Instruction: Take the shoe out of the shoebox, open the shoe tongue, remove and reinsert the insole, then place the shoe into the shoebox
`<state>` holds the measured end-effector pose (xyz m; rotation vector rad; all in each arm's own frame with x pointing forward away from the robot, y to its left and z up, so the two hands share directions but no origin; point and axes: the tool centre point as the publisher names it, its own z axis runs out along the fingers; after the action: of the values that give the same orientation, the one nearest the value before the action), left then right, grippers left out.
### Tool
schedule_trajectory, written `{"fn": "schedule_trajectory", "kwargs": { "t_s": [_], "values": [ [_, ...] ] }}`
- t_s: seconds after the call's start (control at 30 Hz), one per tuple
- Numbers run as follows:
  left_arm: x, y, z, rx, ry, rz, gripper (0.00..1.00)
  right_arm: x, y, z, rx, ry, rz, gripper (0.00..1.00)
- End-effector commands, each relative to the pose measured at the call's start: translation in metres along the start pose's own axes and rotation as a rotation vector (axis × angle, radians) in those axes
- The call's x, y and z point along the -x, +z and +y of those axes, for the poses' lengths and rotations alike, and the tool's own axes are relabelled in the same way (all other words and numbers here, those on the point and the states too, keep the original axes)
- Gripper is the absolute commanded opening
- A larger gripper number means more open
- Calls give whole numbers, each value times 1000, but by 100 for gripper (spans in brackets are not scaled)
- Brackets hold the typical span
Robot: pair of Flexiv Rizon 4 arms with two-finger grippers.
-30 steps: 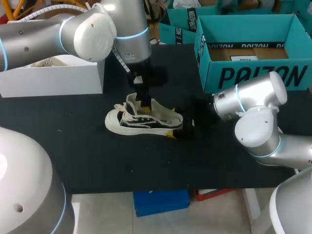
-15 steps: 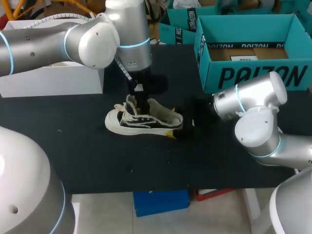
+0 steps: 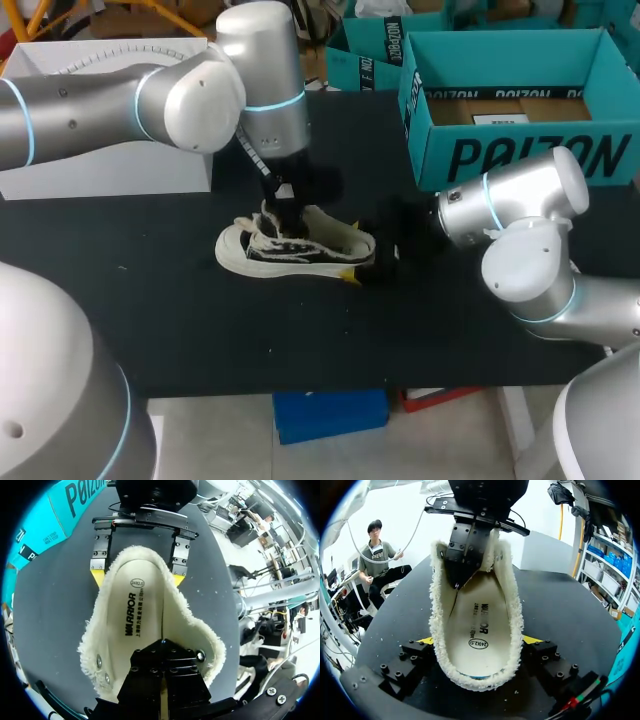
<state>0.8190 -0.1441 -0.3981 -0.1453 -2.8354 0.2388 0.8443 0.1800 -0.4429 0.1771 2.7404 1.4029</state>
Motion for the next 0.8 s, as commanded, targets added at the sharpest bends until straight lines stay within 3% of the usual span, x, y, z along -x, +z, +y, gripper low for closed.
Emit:
{"fn": "schedule_trajectory", "kwargs": {
  "t_s": [0.03,0.67,0.7,0.73,0.8],
  "values": [
    [-4,13,1,-8,1,-10,0,0,1,-3,0,1,0,0],
    [-5,39,-3,-8,-25,-78,0,0,1,-3,0,1,0,0],
    [-5,41,-3,-8,-25,-81,10,0,1,-3,0,1,0,0],
    [-5,42,-3,-6,-23,-85,29,0,1,-3,0,1,0,0],
    [-5,45,-2,-3,-20,-97,29,0,1,-3,0,1,0,0]
  ]
}}
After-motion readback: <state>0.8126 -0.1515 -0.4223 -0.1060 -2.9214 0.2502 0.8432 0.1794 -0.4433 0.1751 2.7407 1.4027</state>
